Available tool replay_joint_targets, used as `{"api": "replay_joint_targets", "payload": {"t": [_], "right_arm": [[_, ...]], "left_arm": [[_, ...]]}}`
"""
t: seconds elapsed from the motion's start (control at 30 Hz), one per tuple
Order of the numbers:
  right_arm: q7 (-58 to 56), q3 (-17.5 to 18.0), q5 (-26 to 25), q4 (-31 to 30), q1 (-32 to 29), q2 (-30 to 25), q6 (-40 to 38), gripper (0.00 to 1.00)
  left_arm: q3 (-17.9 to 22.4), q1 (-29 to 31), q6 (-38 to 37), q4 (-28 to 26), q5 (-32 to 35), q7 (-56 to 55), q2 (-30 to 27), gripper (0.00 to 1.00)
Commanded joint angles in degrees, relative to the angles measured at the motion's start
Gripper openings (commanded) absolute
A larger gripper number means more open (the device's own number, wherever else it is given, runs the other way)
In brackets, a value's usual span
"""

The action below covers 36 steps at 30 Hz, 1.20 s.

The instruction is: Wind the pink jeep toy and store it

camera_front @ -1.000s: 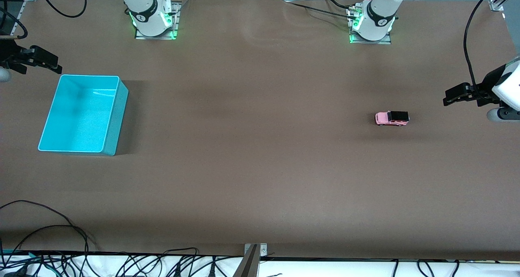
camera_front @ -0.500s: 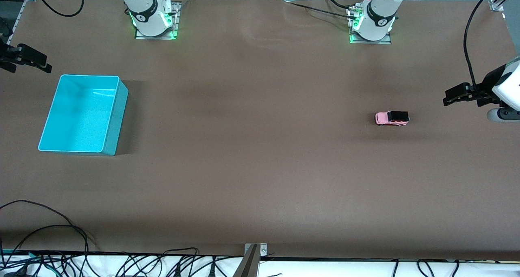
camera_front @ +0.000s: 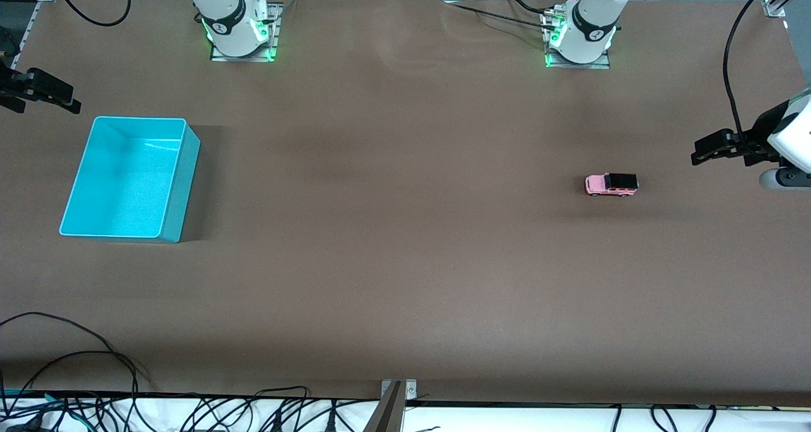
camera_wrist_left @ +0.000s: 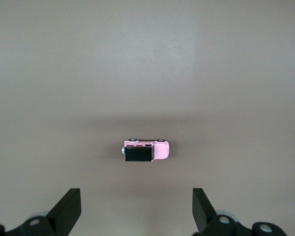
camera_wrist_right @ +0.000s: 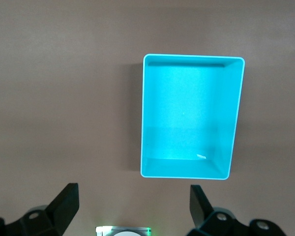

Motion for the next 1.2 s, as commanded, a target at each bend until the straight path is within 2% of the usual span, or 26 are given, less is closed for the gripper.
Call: {"api": "replay_joint_targets", "payload": {"t": [0.0,0.73,0.97,1.17], "right_arm": [[-0.87,0.11,-0.02,1.85,-0.12,0.69,-1.47,1.00],[-0.96,0.11,-0.02,1.85,-0.12,0.69,-1.47,1.00],[-0.96,0.11,-0.02,1.85,-0.12,0.69,-1.47,1.00],[-0.96,0.11,-0.02,1.77,-0.03,0.69,-1.55,1.00]], "left_arm": [[-0.06,0.00,-0.50,-0.25,1.41,-0.05,-0.62,1.00],[0.12,0.00,-0.50,-0.16,1.41,-1.45,-0.44,1.00],[0.12,0.00,-0.50,-0.07,1.41,-12.60,-0.26,1.00],[-0.06,-0.08,-0.50,-0.34,1.33,-28.07,0.26,1.00]]}}
